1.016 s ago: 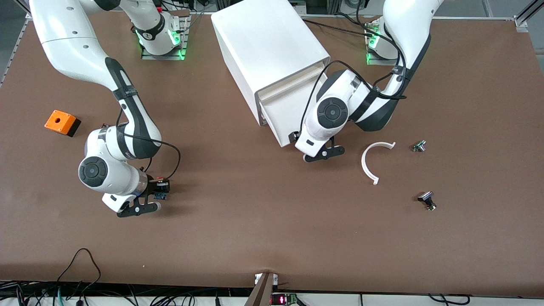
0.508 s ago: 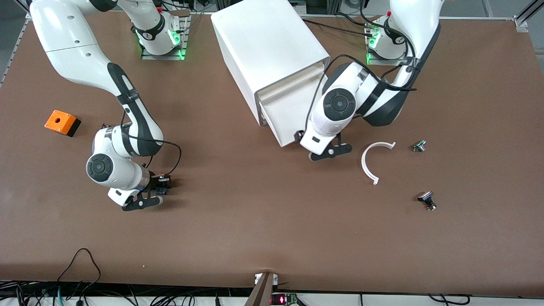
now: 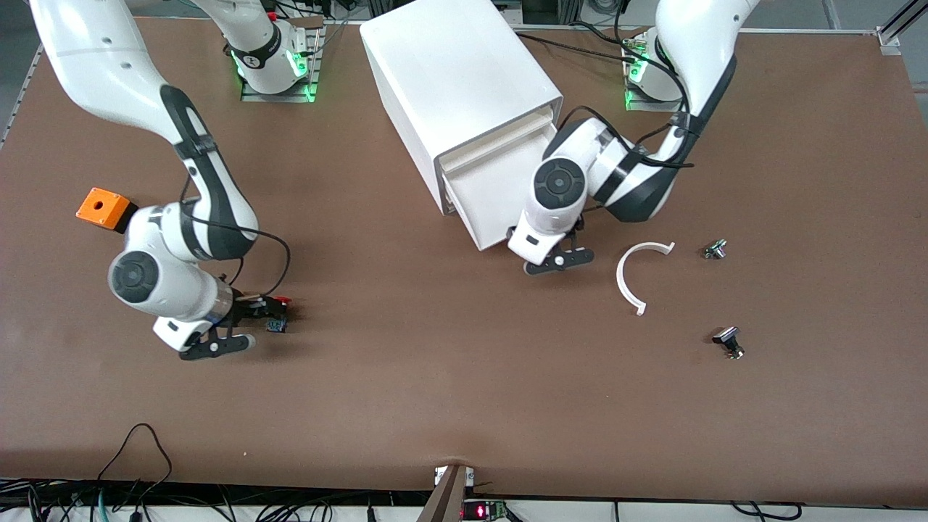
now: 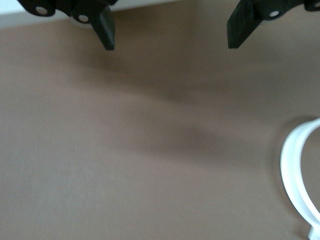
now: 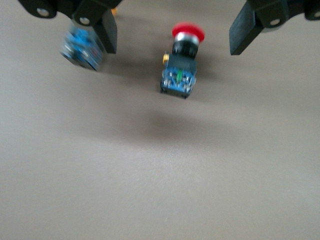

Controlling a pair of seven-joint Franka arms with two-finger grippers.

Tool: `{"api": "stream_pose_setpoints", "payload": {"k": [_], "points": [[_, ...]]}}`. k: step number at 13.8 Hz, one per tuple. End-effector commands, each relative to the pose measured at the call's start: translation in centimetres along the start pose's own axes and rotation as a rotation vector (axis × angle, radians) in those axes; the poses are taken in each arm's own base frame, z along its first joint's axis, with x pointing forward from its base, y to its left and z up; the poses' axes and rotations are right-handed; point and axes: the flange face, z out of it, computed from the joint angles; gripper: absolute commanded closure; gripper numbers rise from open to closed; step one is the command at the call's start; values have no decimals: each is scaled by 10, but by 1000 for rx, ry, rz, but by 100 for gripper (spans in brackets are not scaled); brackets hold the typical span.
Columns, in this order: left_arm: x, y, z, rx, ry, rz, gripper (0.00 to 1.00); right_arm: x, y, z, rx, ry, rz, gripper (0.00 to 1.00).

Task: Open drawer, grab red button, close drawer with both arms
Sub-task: 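Push the drawer shut with the left gripper while the right gripper rises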

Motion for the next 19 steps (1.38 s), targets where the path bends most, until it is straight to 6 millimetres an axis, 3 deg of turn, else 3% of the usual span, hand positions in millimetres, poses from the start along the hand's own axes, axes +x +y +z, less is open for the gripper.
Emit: {"api": "stream_pose_setpoints", "payload": {"k": [1, 7, 11, 14, 19], "points": [[-16, -1, -8, -71, -104, -40, 2, -14, 15, -65, -8, 19, 40, 1], [-94, 39, 8, -21, -308, 77, 1, -48, 38, -170, 13, 13, 122, 1], [-110, 49, 5, -74, -415, 49, 1, -83, 38, -230, 5, -37, 245, 1], [-94, 43, 3, -79, -396, 37, 1, -102, 43, -267, -1, -11, 264, 1], [-21, 12, -46, -22, -106, 55, 1, -126, 34, -310, -2, 3, 298, 1]]}}
